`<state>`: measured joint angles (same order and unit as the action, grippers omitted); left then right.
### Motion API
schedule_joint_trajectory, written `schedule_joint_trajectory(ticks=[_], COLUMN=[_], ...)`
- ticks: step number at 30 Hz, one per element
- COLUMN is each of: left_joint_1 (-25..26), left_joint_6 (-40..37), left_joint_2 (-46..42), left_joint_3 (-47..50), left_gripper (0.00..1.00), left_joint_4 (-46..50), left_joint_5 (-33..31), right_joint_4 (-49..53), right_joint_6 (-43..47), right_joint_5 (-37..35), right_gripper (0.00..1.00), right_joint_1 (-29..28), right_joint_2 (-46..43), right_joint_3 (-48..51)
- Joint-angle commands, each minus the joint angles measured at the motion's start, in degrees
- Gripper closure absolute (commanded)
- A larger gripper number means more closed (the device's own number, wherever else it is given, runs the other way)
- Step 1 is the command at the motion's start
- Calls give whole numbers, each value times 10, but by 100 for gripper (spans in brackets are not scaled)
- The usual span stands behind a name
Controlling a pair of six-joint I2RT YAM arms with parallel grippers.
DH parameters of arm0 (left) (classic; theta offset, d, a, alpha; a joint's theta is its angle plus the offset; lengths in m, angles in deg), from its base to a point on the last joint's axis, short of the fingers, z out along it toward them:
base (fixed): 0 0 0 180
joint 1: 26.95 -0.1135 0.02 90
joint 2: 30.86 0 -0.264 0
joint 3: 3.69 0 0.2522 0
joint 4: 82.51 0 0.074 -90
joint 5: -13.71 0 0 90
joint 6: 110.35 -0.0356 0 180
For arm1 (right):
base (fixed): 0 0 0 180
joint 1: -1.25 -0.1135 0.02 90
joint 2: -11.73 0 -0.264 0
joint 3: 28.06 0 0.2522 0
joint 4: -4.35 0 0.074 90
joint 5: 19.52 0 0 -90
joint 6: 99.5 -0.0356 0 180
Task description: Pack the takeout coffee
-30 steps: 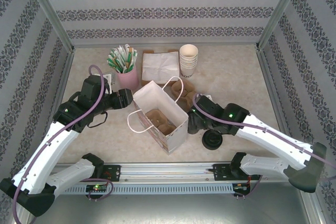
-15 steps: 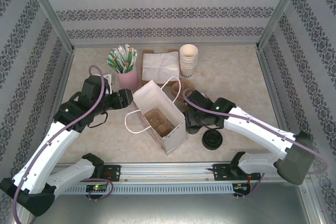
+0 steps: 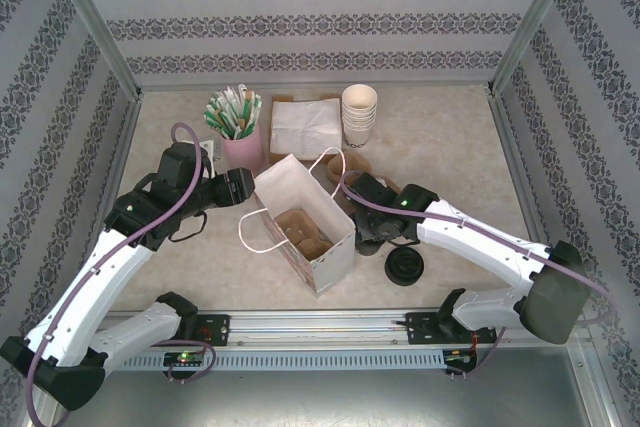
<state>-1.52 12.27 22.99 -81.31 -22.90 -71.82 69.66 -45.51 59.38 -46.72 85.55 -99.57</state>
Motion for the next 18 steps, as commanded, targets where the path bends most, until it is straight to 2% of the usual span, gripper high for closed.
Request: schedule_joint_trajectory(ticks=[1, 12, 18], left_joint_1=[1, 2, 2], left_joint_6=[4, 6, 7], left_joint_2=[2, 1, -1], left_joint_3=[5, 4, 2], left_gripper=[29, 29, 29], left_joint_4=[-9, -8, -10], left_joint_5=[6, 10, 12], right_joint_4=[3, 11, 18], right_joint_6=[8, 11, 8], right_joint_5=[-12, -16, -22], right_gripper=[22, 23, 29], right_joint_1=[8, 11, 11], right_joint_2=[11, 26, 32], right_joint_3=[-13, -11, -10])
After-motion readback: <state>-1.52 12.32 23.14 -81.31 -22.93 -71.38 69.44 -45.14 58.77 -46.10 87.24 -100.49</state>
